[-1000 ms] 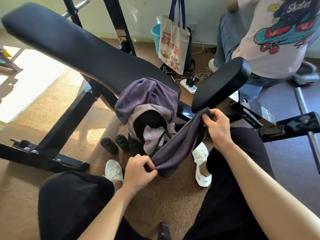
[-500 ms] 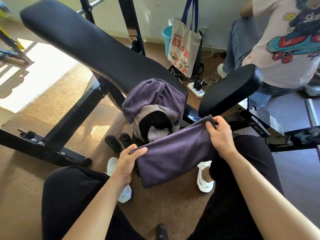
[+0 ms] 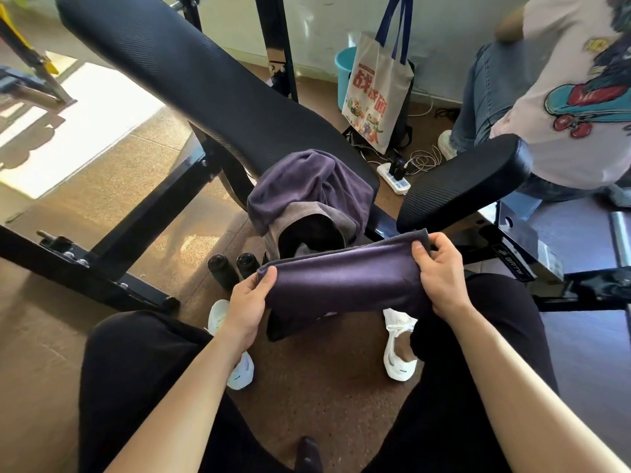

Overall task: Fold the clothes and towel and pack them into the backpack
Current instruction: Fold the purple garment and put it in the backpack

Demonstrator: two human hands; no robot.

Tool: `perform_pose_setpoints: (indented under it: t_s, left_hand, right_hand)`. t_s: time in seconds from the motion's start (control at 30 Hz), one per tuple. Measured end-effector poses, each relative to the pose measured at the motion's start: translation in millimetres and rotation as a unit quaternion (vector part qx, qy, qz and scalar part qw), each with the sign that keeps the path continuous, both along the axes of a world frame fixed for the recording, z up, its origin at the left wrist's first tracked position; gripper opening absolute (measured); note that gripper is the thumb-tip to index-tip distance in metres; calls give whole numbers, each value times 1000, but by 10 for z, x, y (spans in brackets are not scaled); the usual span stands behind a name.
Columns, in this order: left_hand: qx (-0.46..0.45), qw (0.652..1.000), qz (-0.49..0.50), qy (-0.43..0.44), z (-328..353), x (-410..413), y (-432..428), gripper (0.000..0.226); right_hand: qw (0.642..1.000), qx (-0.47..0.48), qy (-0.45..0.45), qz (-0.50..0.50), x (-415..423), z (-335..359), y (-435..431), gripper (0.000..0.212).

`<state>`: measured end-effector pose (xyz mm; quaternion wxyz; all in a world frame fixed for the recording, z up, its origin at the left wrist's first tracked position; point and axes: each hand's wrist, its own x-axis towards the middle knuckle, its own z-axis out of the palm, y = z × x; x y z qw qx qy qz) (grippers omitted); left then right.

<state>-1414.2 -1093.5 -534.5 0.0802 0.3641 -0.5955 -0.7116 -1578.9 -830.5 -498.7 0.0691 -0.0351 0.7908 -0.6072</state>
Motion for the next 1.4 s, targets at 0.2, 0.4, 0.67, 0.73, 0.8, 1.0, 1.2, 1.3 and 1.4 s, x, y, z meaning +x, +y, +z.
perform_pose_setpoints:
  t_s: [0.2,0.4,0.67,0.73,0.8,1.0,1.2,1.3,1.4]
  left_hand:
    - [-324,942,21,-83,-14,-10,34,39]
    - [-281,951,6,-125,-18,-17,22,43]
    - [-150,989,-19,-2,-23,-52,253,31]
    - [-123,991,-51,36,3,-62,394,30]
    - [-97,988,-97,73,49,-77,520,27]
    - [37,977,-189,92,199,-67,556,44]
    - [-26,967,-229,109,118,-54,456,40]
    - [-128,982,-96,104,35,-97,383,18]
    - [-75,997,-34,9,73,-120,301,39]
  right_hand:
    - [989,144,33,8,32,-152,-73,7]
    - [987,162,20,4,136,-168,-174,14]
    - [991,-25,-93,90,543,-134,-462,20]
    - [985,-47,-99,131,658,-123,-546,22]
    - [980,-30,-80,181,747,-121,-622,24]
    - [959,53,-43,276,814,-124,-636,43]
    - [973,33,-35,227,733,-212,-650,31]
    - [971,-75,-123,192,657,-152,-632,16]
    - [937,-204,-225,174,606,-81,-614,30]
